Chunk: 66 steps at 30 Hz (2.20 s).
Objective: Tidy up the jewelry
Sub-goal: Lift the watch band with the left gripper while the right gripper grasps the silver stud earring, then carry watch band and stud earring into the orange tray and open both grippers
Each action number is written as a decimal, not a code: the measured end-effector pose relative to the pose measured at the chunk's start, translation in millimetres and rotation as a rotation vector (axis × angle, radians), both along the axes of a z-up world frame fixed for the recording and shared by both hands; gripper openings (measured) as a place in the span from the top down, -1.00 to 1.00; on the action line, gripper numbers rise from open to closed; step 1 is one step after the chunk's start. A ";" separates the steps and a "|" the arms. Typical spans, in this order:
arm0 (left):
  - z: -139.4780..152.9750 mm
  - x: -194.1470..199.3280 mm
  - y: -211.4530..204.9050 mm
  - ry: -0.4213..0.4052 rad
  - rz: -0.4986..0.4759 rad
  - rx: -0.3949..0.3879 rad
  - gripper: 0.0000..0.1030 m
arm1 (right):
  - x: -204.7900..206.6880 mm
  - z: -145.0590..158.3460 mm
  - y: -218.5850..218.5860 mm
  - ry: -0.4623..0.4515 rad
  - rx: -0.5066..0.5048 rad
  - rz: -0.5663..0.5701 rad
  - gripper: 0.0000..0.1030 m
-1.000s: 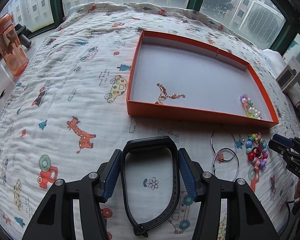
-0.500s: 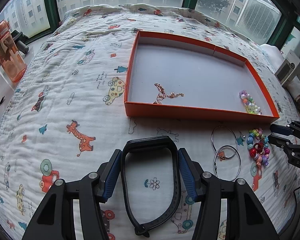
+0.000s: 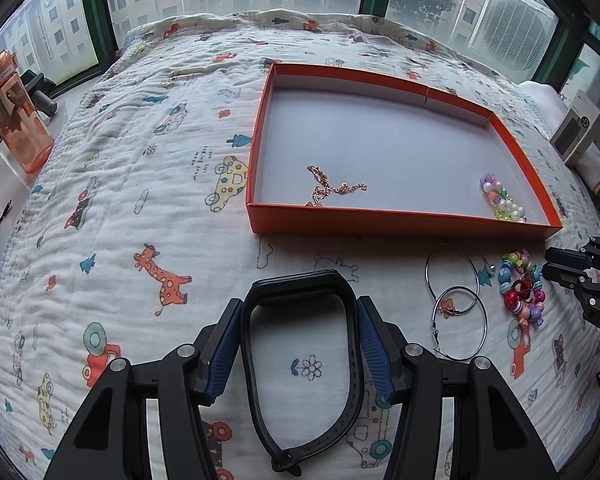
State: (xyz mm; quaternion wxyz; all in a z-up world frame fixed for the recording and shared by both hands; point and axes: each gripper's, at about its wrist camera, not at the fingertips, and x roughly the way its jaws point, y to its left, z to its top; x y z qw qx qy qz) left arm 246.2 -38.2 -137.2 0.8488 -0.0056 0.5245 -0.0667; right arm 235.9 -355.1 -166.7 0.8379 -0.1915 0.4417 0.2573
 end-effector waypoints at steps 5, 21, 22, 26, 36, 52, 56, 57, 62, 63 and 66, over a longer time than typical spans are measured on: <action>2.2 -5.2 1.0 -0.012 -0.007 -0.018 -0.13 | -9.6 6.7 3.4 -0.014 0.031 -0.088 0.60; 67.9 -31.3 3.0 -0.142 -0.033 -0.095 -0.13 | -41.7 56.3 18.6 -0.103 0.153 -0.393 0.60; 73.1 -31.7 1.8 -0.152 -0.037 -0.100 -0.13 | -43.2 60.3 20.0 -0.116 0.151 -0.401 0.60; 90.7 -33.6 -2.5 -0.184 -0.046 -0.117 -0.13 | -48.0 73.2 24.4 -0.145 0.167 -0.420 0.60; 130.7 -31.8 -9.0 -0.267 -0.056 -0.138 -0.13 | -48.0 102.3 31.6 -0.221 0.184 -0.428 0.60; 159.7 7.8 -16.3 -0.341 -0.031 -0.140 -0.13 | -20.5 105.1 24.3 -0.230 0.224 -0.461 0.60; 157.1 28.8 -19.1 -0.345 -0.025 -0.140 -0.13 | -6.4 101.5 20.7 -0.223 0.225 -0.475 0.60; 155.0 34.5 -20.0 -0.345 -0.024 -0.135 -0.13 | -2.5 100.2 20.0 -0.222 0.223 -0.480 0.60; 140.3 64.9 -24.4 -0.321 -0.018 -0.122 -0.13 | 19.6 91.1 17.4 -0.199 0.228 -0.493 0.60; 135.7 71.0 -25.1 -0.312 -0.018 -0.117 -0.13 | 23.9 88.3 17.1 -0.194 0.227 -0.495 0.60; 118.1 88.5 -26.6 -0.277 -0.018 -0.101 -0.13 | 36.1 77.0 16.0 -0.168 0.226 -0.507 0.60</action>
